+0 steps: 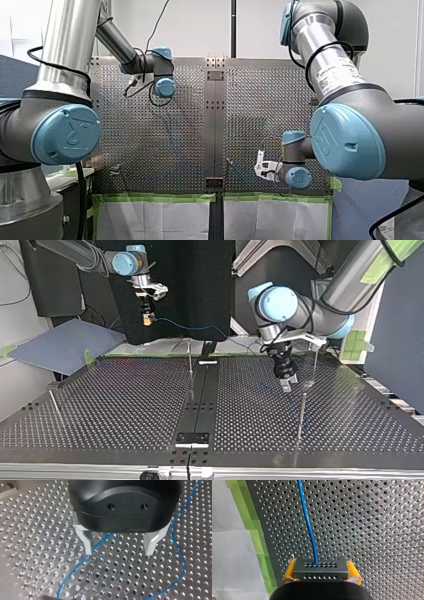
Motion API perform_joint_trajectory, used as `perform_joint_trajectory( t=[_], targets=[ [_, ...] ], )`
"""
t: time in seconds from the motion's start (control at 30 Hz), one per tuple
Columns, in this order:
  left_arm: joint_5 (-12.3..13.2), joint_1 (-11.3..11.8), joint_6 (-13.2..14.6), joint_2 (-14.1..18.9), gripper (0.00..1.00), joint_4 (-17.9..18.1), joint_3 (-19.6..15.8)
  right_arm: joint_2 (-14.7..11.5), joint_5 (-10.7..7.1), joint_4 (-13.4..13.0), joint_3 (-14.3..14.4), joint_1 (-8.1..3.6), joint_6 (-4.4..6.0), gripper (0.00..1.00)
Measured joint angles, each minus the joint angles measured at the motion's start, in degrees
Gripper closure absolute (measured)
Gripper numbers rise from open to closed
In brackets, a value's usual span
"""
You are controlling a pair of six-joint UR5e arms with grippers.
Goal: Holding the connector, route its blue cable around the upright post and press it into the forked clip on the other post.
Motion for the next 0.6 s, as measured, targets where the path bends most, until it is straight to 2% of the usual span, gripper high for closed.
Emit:
perform_joint_trajectory(
  t=[0.17,0.43,0.6],
  targets=[
    [0.3,0.5,0.0,0.0,0.00,0.1,0.0,0.0,0.03,-0.1,0.0,0.00,-0.10,1.00],
    [3.2,1.5,-0.1,0.0,0.00,-0.1,1.1,0.0,0.00,-0.3,0.0,0.01,-0.13,1.00],
    [4.1,2.1,-0.2,0.0,0.00,-0.8,2.2,0.0,-0.01,-0.3,0.0,0.04,-0.12,1.00]
  ],
)
